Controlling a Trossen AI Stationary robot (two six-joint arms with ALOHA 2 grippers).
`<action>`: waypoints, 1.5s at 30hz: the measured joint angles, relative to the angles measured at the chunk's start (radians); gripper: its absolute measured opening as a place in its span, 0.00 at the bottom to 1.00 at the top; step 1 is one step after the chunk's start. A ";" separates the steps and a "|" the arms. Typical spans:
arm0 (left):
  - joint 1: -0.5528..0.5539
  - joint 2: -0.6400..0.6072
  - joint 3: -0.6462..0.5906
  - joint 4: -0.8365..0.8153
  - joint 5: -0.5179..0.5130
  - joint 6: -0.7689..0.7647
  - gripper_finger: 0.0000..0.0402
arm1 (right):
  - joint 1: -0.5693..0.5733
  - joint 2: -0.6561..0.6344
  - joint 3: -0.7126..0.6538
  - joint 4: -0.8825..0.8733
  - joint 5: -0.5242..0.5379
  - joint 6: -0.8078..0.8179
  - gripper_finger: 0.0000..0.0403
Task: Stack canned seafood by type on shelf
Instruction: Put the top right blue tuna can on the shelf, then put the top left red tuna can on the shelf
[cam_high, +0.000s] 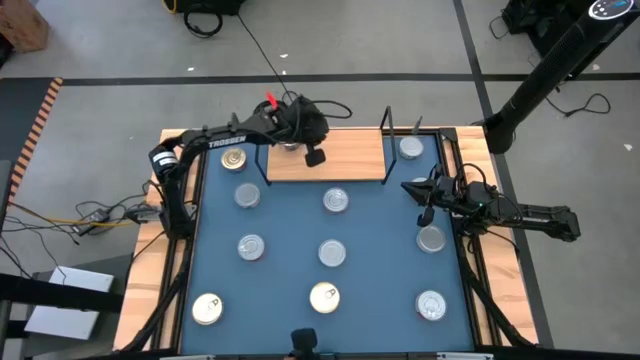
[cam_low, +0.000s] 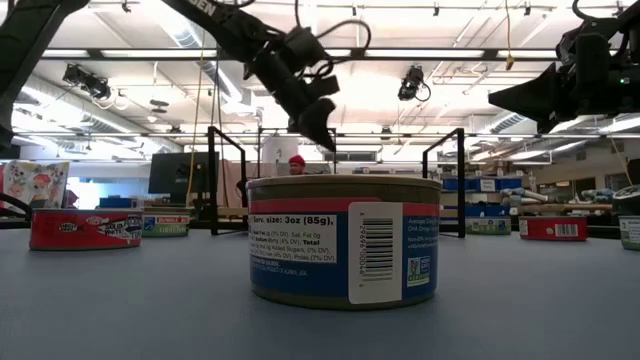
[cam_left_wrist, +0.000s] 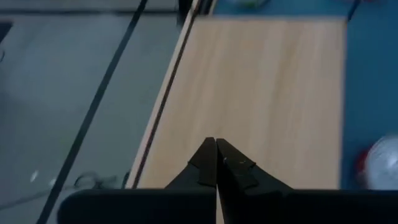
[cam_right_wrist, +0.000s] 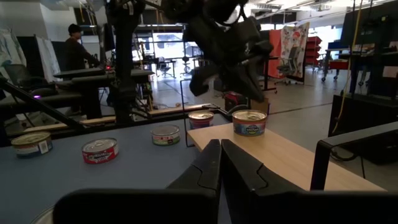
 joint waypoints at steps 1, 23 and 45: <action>-0.006 -0.007 -0.009 0.022 0.014 -0.010 0.00 | 0.000 0.000 0.000 0.000 0.000 0.000 0.06; -0.230 -0.149 -0.357 0.599 0.019 -0.087 0.00 | 0.000 0.006 0.000 0.023 0.006 0.000 0.06; -0.289 -0.355 -0.563 0.783 0.021 -0.208 0.03 | 0.000 0.006 0.000 0.038 0.009 0.000 0.06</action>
